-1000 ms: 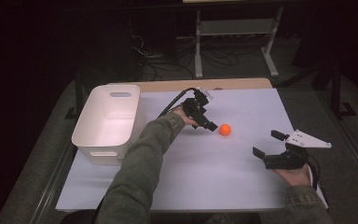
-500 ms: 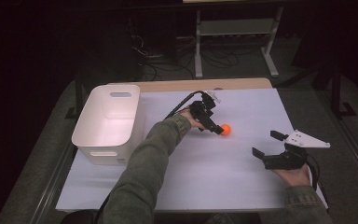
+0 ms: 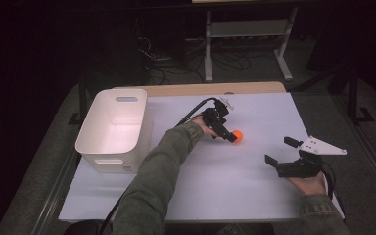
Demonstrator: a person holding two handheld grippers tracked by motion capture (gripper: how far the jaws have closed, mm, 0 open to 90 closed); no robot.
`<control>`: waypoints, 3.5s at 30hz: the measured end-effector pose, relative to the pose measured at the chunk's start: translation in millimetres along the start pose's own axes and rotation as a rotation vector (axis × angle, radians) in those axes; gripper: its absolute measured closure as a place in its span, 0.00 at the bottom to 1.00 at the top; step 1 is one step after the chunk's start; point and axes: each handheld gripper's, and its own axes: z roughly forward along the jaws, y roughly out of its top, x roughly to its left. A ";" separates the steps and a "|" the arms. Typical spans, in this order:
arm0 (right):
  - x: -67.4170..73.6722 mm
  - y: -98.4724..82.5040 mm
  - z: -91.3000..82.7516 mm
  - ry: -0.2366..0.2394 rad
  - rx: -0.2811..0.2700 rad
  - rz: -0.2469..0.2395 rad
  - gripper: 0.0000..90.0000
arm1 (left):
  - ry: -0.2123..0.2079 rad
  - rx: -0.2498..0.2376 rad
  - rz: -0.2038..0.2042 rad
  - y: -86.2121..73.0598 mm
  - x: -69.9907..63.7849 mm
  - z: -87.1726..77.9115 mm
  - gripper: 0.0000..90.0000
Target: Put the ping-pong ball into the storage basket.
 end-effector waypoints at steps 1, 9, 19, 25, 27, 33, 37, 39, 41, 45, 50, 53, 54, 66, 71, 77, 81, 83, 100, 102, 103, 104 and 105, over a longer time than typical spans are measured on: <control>-0.3 0.0 0.1 0.000 0.001 0.001 0.00 | -0.001 0.000 0.003 -0.3 0.9 1.9 0.00; -0.1 -0.1 -0.1 0.000 0.001 0.000 0.00 | -0.016 -0.009 0.012 -0.5 4.2 8.3 0.00; -0.1 -0.3 0.0 -0.003 0.002 -0.002 0.00 | -0.016 -0.003 0.024 -2.7 6.8 15.9 0.00; -0.1 -0.1 -0.5 -0.004 0.001 -0.001 0.00 | -0.010 -0.009 0.037 -2.9 7.0 18.9 0.01; -0.2 -0.1 -0.2 -0.003 0.001 -0.002 0.00 | -0.013 -0.006 0.043 -2.4 6.7 19.9 0.04; -0.6 0.0 -0.7 0.000 -0.004 0.002 0.00 | -0.018 0.000 0.041 -2.1 7.6 23.2 0.07; -1.0 -0.1 -0.7 0.000 -0.004 0.002 0.00 | -0.024 0.008 0.039 -1.7 7.2 24.7 0.14; -0.5 -0.2 -0.2 0.001 0.001 -0.001 0.00 | -0.042 0.026 0.054 -0.5 5.1 27.0 0.16; 0.0 -0.3 0.4 0.000 0.006 -0.002 0.00 | -0.038 0.033 0.065 1.3 3.0 28.7 0.17; 0.2 -0.3 0.5 0.001 0.007 -0.002 0.00 | -0.035 0.029 0.068 4.5 2.0 30.3 0.21; -0.1 -0.2 0.1 0.001 0.005 -0.002 0.00 | -0.036 0.031 0.072 7.7 0.4 32.3 0.30; 0.1 -0.3 0.3 0.002 0.006 -0.002 0.00 | -0.025 0.045 0.073 7.2 -0.3 34.8 0.36; 0.4 -0.1 0.5 0.003 0.007 -0.006 0.00 | -0.016 0.050 0.066 6.5 0.4 35.8 0.40; 0.7 0.3 -0.1 0.005 0.004 -0.007 0.00 | -0.023 0.061 0.071 6.9 -1.0 37.3 0.56; 0.2 0.3 -0.5 0.006 0.001 -0.006 0.00 | -0.022 0.046 0.072 9.9 -3.8 33.9 0.56; -0.2 0.2 -0.7 0.006 -0.002 0.000 0.00 | -0.010 0.045 0.083 14.9 -8.1 25.1 0.56; 0.3 0.0 0.7 0.008 0.005 -0.005 0.00 | -0.003 0.046 0.093 17.7 -10.8 15.4 0.56; 0.2 0.1 0.6 0.008 0.004 -0.006 0.00 | 0.003 0.047 0.098 18.8 -12.1 10.4 0.56; 3.5 -0.4 5.0 0.029 0.025 -0.019 0.00 | 0.041 0.013 0.152 31.5 -34.0 -37.6 0.56; 3.7 -0.6 5.7 0.030 0.026 -0.017 0.00 | 0.048 0.011 0.157 32.4 -36.4 -41.3 0.56; 3.8 -0.6 5.9 0.029 0.027 -0.018 0.00 | 0.048 0.011 0.157 32.4 -36.4 -41.3 0.56; 3.9 -0.7 5.9 0.030 0.026 -0.017 0.00 | 0.050 0.007 0.159 32.8 -37.6 -43.5 0.56; 4.0 -0.5 5.7 0.029 0.025 -0.016 0.00 | 0.053 0.009 0.169 33.5 -39.5 -48.3 0.56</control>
